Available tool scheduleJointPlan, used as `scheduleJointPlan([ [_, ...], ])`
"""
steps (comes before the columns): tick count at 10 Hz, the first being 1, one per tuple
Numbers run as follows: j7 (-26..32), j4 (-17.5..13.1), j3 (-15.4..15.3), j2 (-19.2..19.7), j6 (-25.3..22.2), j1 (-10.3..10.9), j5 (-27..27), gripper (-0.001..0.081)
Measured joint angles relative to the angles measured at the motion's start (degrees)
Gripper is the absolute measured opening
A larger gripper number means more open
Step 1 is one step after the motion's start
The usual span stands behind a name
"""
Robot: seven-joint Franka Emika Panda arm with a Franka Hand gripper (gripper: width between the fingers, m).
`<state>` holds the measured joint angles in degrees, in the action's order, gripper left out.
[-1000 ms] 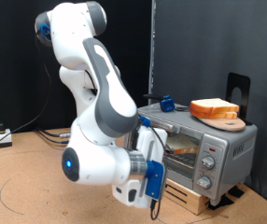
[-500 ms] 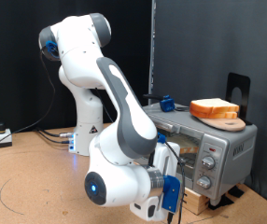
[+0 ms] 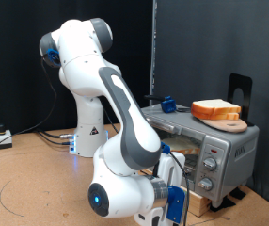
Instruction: Make a piece of toast with the oven
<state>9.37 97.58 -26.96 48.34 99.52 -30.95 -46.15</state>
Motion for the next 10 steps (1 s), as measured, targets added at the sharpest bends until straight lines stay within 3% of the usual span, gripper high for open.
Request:
scheduleJointPlan([
  [3, 0.7, -1.1, -0.5, 1.5, 0.1, 1.3, 0.1, 0.0807],
  [10, 0.8, -0.5, -0.7, 1.6, 0.5, 4.5, 0.0, 0.0807],
])
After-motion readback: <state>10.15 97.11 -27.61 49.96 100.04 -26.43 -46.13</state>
